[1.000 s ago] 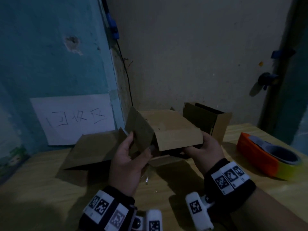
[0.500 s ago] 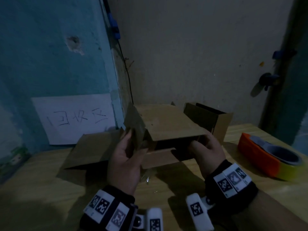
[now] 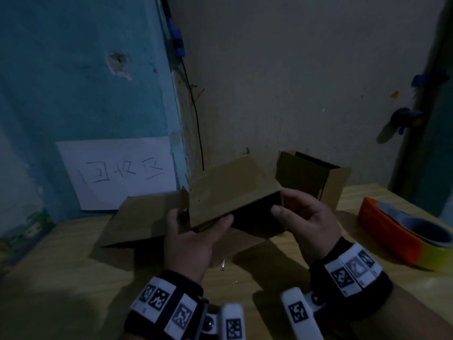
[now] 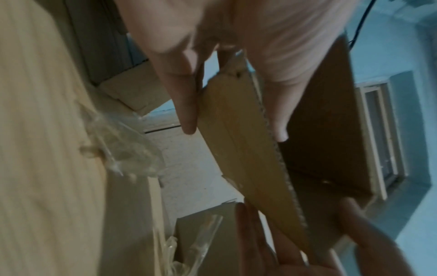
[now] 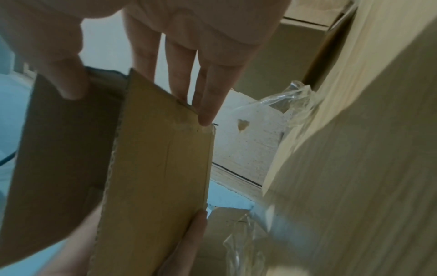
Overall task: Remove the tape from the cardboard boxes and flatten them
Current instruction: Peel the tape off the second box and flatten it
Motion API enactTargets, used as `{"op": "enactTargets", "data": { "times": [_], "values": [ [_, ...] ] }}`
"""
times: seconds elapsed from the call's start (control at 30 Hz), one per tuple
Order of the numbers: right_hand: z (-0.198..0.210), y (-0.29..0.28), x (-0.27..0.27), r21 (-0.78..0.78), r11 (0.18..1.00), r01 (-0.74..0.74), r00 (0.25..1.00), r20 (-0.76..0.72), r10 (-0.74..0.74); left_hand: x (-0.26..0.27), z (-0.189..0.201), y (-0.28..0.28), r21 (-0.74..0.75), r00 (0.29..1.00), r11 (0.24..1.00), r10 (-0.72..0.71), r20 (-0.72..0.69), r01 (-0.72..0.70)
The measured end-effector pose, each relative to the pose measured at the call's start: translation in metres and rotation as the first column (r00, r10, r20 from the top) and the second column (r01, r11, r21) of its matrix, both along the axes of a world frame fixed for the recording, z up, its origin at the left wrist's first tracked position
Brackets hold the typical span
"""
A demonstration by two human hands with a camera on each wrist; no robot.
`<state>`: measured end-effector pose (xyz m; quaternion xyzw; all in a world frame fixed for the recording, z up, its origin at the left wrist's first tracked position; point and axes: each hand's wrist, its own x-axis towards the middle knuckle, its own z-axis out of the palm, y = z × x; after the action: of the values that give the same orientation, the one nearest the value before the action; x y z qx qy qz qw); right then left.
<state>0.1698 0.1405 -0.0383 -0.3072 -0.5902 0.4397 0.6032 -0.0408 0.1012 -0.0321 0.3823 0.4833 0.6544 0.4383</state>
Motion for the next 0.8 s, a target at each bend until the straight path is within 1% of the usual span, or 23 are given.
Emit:
{"op": "enactTargets", "data": {
  "times": [0.07,0.13,0.2,0.3,0.43,0.6,0.73,0.8],
  "values": [
    [0.0013,-0.0023,-0.0001,0.005,1.000,-0.016,1.000,-0.011,0.016,0.0001,-0.0002,-0.0004,-0.002,0.999,0.999,0.048,-0.003,-0.048],
    [0.0023,-0.0026,-0.0013,-0.018,1.000,-0.006,1.000,-0.016,0.006,-0.0007,-0.0013,0.0005,0.005,0.995,0.996,0.094,-0.045,-0.094],
    [0.0011,-0.0015,-0.0024,-0.047,0.999,0.025,0.999,-0.041,-0.027,-0.0021,-0.0022,0.0015,0.007,0.988,0.990,0.138,-0.063,-0.138],
    [0.0019,-0.0006,-0.0057,-0.066,0.993,0.096,0.995,-0.026,-0.098,-0.0031,-0.0029,0.0023,-0.003,0.986,0.987,0.162,-0.049,-0.162],
    [0.0010,-0.0015,-0.0060,-0.063,0.992,0.110,0.994,-0.008,-0.110,-0.0023,-0.0036,0.0020,-0.025,0.986,0.987,0.155,-0.059,-0.157],
    [0.0013,-0.0025,-0.0058,-0.048,0.991,0.128,0.992,-0.001,-0.128,0.0007,-0.0014,-0.0016,-0.123,0.989,0.984,0.123,-0.078,-0.132],
    [0.0012,0.0002,-0.0072,-0.059,0.985,0.164,0.986,-0.016,-0.166,0.0042,0.0050,-0.0059,-0.157,0.998,0.986,0.062,-0.006,-0.062],
    [0.0024,0.0004,-0.0082,-0.076,0.978,0.195,0.980,-0.021,-0.197,0.0051,0.0046,-0.0058,-0.148,0.999,0.988,0.032,-0.002,-0.032]
  ]
}}
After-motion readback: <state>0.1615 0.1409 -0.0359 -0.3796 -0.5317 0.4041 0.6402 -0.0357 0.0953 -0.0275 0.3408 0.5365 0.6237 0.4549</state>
